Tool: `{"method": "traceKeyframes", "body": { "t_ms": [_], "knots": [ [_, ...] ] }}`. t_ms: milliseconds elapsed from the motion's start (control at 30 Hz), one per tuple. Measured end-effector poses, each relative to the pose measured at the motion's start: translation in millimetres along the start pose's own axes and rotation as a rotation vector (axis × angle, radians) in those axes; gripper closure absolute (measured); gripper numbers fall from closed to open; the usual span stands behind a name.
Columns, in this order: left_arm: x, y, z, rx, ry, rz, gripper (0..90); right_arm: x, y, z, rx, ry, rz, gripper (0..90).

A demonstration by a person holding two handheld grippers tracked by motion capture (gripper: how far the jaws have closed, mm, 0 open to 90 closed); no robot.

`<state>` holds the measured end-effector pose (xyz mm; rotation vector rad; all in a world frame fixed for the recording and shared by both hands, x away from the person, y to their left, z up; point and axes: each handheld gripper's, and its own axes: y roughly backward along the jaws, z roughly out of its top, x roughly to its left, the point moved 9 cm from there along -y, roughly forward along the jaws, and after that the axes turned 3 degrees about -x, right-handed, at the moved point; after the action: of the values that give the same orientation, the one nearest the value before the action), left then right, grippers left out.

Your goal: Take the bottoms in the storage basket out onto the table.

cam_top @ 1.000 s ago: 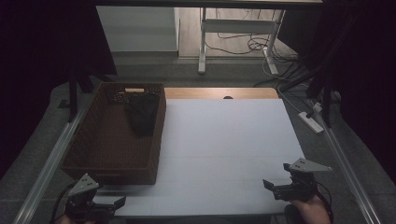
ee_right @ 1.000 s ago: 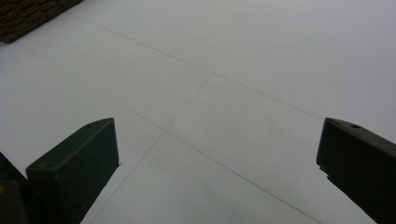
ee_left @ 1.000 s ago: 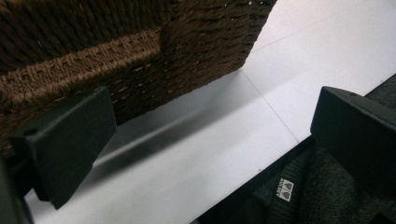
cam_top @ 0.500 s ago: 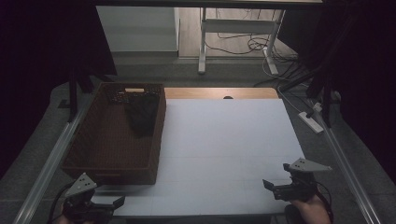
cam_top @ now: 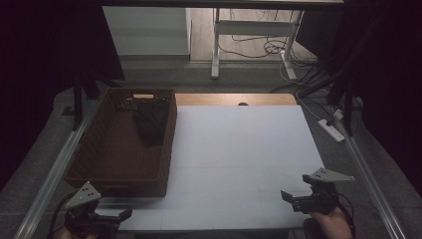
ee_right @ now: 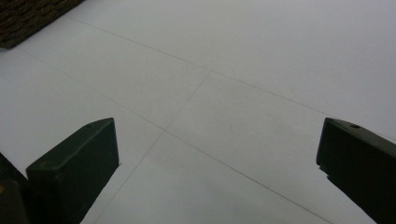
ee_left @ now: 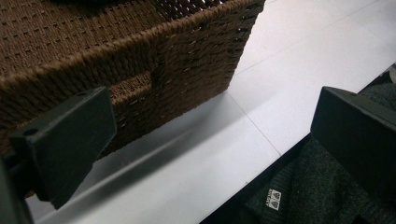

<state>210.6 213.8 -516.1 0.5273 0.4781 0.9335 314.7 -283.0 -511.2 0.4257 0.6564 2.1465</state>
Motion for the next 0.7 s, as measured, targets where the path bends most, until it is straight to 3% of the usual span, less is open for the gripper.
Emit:
{"method": "traceKeyframes", "body": {
  "t_ms": [333, 500, 700],
  "knots": [
    [1.0, -0.1, 7.5, -0.009, -0.012, -0.026, 0.0, 0.2, 0.2, 0.0, 0.002, -0.004, 0.006, 0.0],
    [1.8, 0.8, 13.9, -0.018, -0.050, -0.017, 0.0, -1.1, 1.1, 0.6, -0.008, -0.025, 0.016, 0.0],
    [6.4, 1.4, 22.9, -0.038, -0.049, -0.037, 0.6, -1.0, 0.8, 0.3, -0.003, -0.020, 0.016, 0.0]
  ]
}}
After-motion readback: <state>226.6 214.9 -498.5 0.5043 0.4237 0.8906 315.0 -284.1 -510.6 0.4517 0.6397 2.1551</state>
